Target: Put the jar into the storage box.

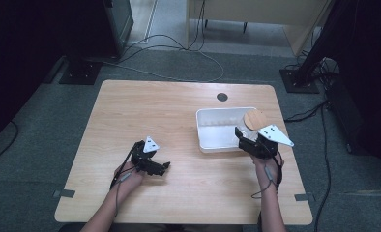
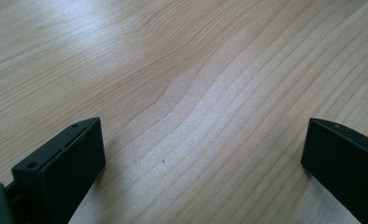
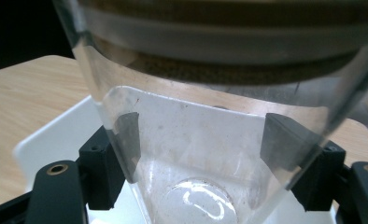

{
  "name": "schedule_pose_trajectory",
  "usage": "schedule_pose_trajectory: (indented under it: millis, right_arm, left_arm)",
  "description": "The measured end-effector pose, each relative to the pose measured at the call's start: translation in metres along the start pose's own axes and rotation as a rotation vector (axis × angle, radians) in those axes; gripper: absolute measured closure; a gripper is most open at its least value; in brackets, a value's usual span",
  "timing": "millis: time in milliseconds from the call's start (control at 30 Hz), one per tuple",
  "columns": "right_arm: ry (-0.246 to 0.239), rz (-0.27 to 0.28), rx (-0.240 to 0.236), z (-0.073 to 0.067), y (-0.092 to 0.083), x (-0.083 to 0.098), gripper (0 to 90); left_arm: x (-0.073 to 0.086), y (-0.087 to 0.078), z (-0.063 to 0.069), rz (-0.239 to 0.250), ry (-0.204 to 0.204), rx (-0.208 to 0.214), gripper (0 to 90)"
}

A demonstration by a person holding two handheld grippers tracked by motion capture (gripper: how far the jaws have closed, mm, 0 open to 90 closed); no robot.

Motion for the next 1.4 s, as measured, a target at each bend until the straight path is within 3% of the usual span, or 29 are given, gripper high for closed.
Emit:
schedule_pose_trajectory:
  millis: [167, 300, 367, 467, 533, 633, 700, 1233, 1400]
  right_arm:
    - [0.004, 0.003, -0.002, -0.002, 0.018, 0.011, 25.4]
    - [-0.010, -0.055, -0.022, -0.004, 0.032, 0.023, 25.4]
    - [-0.032, -0.083, 0.000, -0.004, 0.036, 0.028, 25.4]
    - [-0.025, -0.101, 0.016, -0.002, 0.041, 0.033, 25.4]
    - [-0.025, -0.101, 0.016, -0.002, 0.041, 0.033, 25.3]
    - [0.046, -0.083, -0.010, 0.005, 0.043, 0.037, 25.2]
    - [0.064, -0.076, -0.024, 0.007, 0.043, 0.039, 25.2]
    - [0.040, -0.101, -0.039, 0.008, 0.044, 0.038, 24.6]
    - [0.005, -0.126, -0.032, 0.006, 0.042, 0.035, 21.6]
  left_arm:
    - [0.000, 0.000, 0.000, 0.000, 0.000, 0.000, 0.0]
    - [0.000, 0.000, 0.000, 0.000, -0.001, 0.000, 0.0]
    - [0.000, 0.000, 0.000, 0.000, -0.001, 0.000, 0.0]
    - [0.000, 0.000, 0.000, 0.000, 0.000, 0.000, 0.0]
    - [0.000, 0.000, 0.000, 0.000, 0.000, 0.000, 0.0]
    - [0.000, 0.000, 0.000, 0.000, 0.000, 0.000, 0.0]
    - [0.000, 0.000, 0.000, 0.001, 0.000, 0.000, 0.0]
    - [0.000, 0.000, 0.000, 0.000, 0.000, 0.000, 0.0]
    - [0.000, 0.000, 0.000, 0.000, -0.001, 0.000, 0.0]
Point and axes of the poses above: each handheld gripper's, and its own axes: y roughly forward along the jaws, x roughly out of its underside, z roughly to its right, the point moved 2 cm from there along y, roughly forward along the jaws, and after that the axes turned 4 degrees about -x, right-handed, at the moved point
